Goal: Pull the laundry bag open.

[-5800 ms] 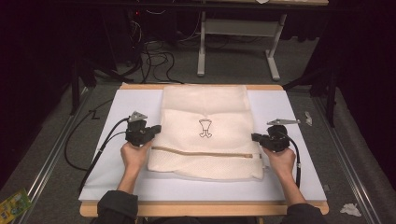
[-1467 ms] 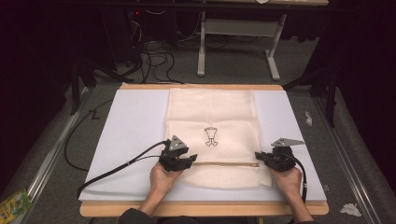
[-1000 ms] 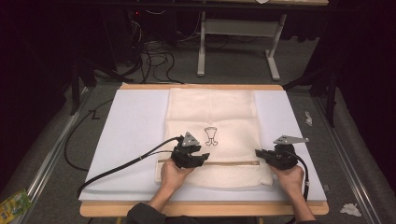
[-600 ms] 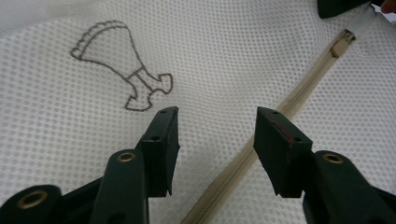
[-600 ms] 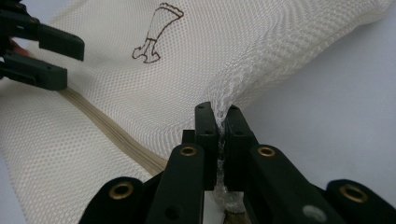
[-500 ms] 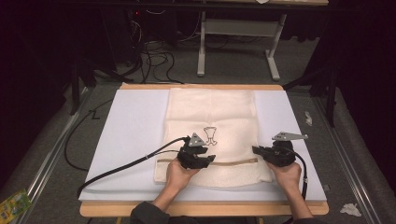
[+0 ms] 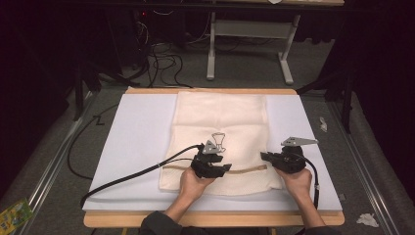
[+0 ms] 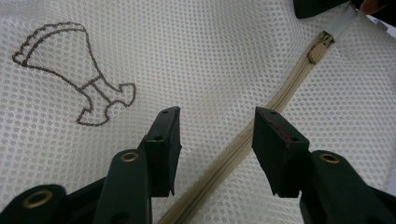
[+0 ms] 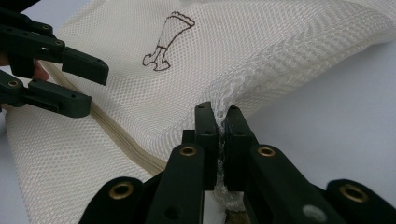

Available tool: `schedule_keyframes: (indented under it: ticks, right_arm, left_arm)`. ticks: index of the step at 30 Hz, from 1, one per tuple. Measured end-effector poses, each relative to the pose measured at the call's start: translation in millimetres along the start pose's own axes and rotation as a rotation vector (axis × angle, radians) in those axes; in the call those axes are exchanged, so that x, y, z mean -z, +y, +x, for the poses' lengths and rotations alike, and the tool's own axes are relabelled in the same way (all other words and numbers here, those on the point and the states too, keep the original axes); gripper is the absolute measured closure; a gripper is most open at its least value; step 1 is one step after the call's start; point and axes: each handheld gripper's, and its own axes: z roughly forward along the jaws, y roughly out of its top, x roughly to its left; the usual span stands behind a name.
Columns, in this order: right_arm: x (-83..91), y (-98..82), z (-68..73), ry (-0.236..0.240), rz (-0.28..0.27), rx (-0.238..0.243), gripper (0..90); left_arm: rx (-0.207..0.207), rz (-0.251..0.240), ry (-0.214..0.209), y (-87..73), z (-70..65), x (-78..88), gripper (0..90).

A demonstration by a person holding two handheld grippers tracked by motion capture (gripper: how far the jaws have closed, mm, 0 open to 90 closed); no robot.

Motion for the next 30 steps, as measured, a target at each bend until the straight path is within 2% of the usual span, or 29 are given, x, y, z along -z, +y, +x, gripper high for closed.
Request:
schedule_keyframes:
  ticks: [4, 8, 11, 17, 22, 25, 28, 30]
  right_arm:
    - [-0.4, 1.5, 2.1, 0.004, -0.002, 0.002, 88.1]
    - [-2.3, 1.7, 3.1, 0.007, 0.000, 0.003, 88.1]
    - [-2.5, 1.2, 2.9, 0.007, 0.002, 0.002, 88.1]
    - [-0.8, -0.4, 2.3, 0.003, 0.001, 0.001, 88.1]
    - [-0.2, 0.4, 1.8, 0.011, -0.008, -0.002, 88.1]
    - [1.3, 0.7, 1.1, 0.010, -0.012, -0.005, 88.1]
    - [0.5, 0.4, 0.3, 0.012, -0.013, -0.012, 88.1]
    - [0.9, 0.9, 0.5, 0.013, -0.019, -0.010, 88.1]
  left_arm:
    - [-0.035, 0.011, -0.006, 5.0, -8.3, -5.0, 51.3]
    - [-0.028, 0.008, -0.020, 9.5, -12.6, -9.6, 51.5]
    - [-0.036, -0.015, -0.028, 11.3, -16.8, -11.8, 55.5]
    - [-0.066, -0.008, -0.040, 21.1, -27.2, -18.4, 61.0]
    - [-0.029, -0.026, -0.061, 24.3, -29.3, -23.3, 61.5]
    - [-0.050, -0.033, -0.048, 23.6, -34.9, -25.3, 61.0]
    - [-0.062, -0.033, -0.055, 23.8, -42.7, -30.6, 61.0]
    - [-0.050, -0.029, -0.077, 24.2, -46.0, -34.8, 61.0]
